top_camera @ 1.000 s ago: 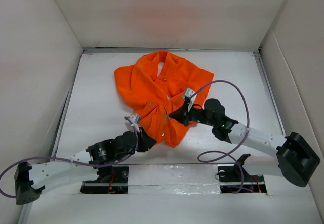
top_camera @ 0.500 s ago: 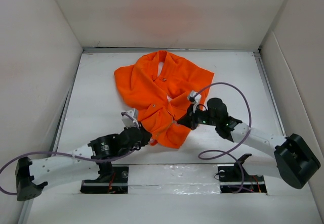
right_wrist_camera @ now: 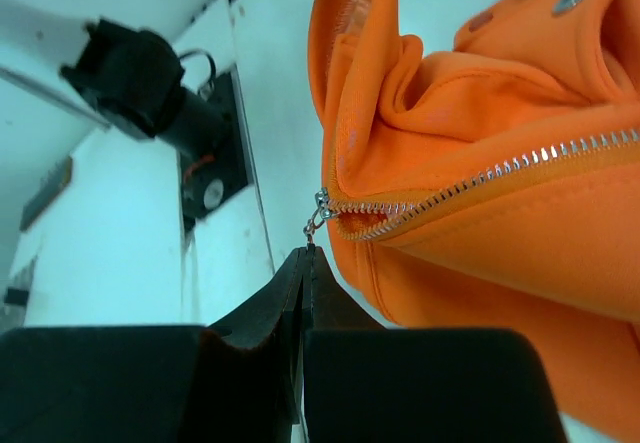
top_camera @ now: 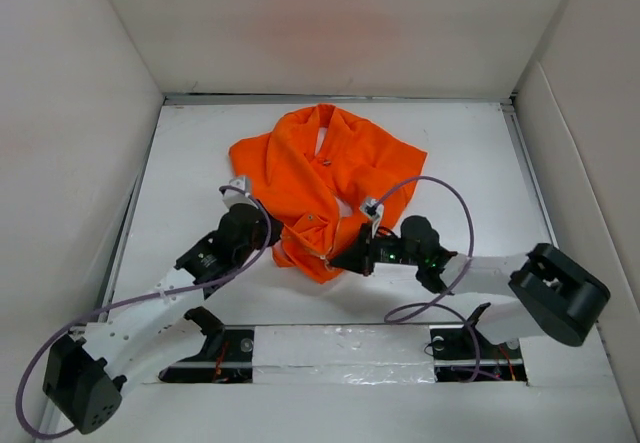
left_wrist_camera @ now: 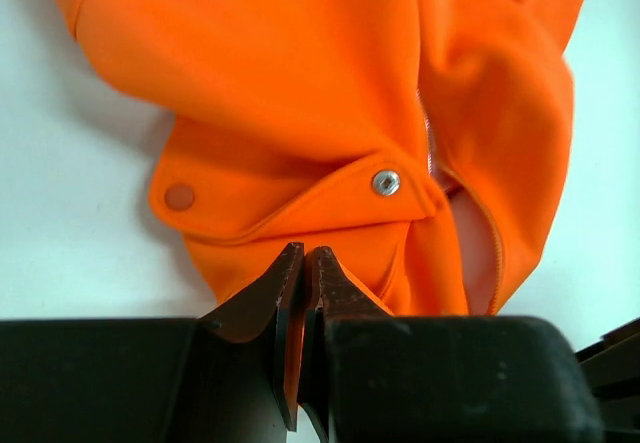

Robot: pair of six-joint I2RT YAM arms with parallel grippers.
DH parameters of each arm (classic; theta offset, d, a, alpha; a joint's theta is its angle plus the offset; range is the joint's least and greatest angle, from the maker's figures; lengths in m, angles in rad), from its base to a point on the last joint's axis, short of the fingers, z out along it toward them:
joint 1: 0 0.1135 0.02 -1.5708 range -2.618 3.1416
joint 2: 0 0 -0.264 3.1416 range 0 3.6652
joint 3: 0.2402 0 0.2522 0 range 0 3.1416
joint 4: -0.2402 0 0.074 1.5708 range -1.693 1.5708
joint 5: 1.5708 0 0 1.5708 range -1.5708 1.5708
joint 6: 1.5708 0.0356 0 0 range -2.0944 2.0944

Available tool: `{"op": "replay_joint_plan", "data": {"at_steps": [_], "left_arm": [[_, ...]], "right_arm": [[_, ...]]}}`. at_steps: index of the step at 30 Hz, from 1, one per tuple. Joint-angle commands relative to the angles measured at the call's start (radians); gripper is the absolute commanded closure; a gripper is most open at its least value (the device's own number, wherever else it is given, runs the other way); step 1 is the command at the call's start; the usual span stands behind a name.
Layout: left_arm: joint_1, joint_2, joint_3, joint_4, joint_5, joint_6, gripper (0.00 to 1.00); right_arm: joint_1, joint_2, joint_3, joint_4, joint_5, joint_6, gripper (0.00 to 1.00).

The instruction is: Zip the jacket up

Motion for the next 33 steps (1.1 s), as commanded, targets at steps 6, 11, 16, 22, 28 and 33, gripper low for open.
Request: {"op": "replay_joint_plan", "data": {"at_steps": [6,11,16,22,28,33], "left_arm": [[0.255,0.129,0.326,0.379,0.123,0.148,1.00],[0.255,0.433,0.796,0.317,0.239,0.215,1.00],[0.203,0.366,0.756,0.261,0.173,0.231,1.00],[0.203,-0.043,0.123,0.217,0.098,0.065,1.00],[0.203,-0.359,-0.093,0.010,0.300,-0.012,0.77],[0.102,-0.424,-0.194,-0.062,0.330,-0.085,0.75]], "right_arm": [[0.065,0.271,0.172,0.708,-0.018,0.464,1.00],[0.065,0.062,0.457,0.103,0.075,0.124,1.00],[0.065,-0.092,0.480,-0.183,0.196,0.015,1.00],[0.150,-0.063,0.218,-0.041,0.220,0.097,1.00],[0.150,0.089,0.148,0.109,0.191,0.094,1.00],[0.194,0.048,0.232,-0.222,0.189,-0.155,1.00]]}}
